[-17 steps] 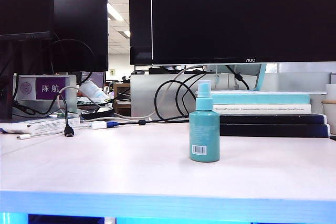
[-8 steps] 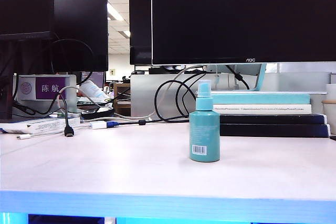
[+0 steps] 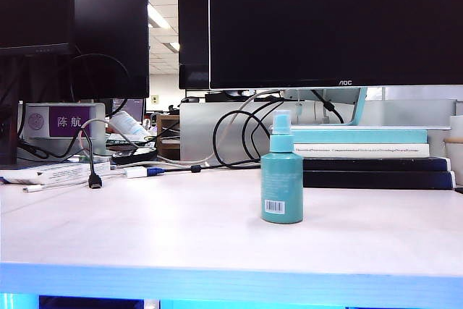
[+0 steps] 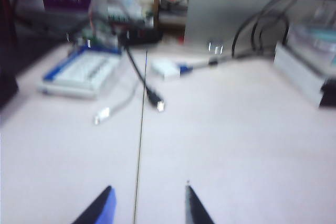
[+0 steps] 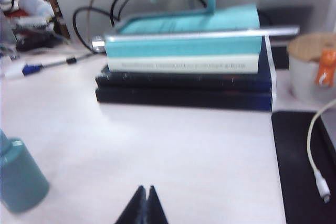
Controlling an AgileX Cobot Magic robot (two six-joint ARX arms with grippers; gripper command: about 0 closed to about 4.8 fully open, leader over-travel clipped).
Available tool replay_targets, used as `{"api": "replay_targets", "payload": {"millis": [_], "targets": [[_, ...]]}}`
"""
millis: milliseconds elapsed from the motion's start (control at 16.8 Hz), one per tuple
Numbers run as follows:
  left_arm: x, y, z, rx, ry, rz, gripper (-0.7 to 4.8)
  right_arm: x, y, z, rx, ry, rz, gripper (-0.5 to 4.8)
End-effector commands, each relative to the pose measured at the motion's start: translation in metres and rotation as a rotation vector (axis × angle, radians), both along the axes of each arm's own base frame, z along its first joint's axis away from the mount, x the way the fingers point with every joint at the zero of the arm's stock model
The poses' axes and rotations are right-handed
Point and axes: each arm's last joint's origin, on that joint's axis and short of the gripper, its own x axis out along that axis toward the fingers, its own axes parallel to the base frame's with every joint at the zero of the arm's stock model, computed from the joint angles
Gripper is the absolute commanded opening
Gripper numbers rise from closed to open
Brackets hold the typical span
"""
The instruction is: Pick up the sprayer with the left hand, pick up its lid with the right hand then put the lid on the sprayer.
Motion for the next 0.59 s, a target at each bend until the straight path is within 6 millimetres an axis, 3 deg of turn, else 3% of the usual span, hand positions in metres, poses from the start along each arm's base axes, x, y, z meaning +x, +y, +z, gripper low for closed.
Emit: {"api": "replay_targets", "payload": {"millis": [59, 119, 178, 238, 595], "targets": [[-0.0005, 0.0001, -0.0039, 0.002, 0.042, 0.002, 1.76, -0.0003, -0.0002, 0.0011, 0.001, 0.001, -0.004, 0.00], [-0.0006, 0.0001, -0.0045, 0.003, 0.049, 0.002, 1.65, -0.0003, -0.0002, 0.0011, 0.001, 0.000, -0.004, 0.00], [-0.0006, 0.0001, -0.0045, 0.003, 0.049, 0.003, 1.16, -0.0003, -0.0002, 0.0011, 0.001, 0.000, -0.004, 0.00], [-0.0006, 0.0002, -0.0045, 0.003, 0.049, 0.003, 0.08, -0.0003, -0.0002, 0.0011, 0.001, 0.001, -0.004, 0.00], [-0.0005, 0.0001, -0.0044, -0.004, 0.048, 0.002, -0.05, -0.0003, -0.0002, 0.0011, 0.001, 0.000, -0.004, 0.00]]}}
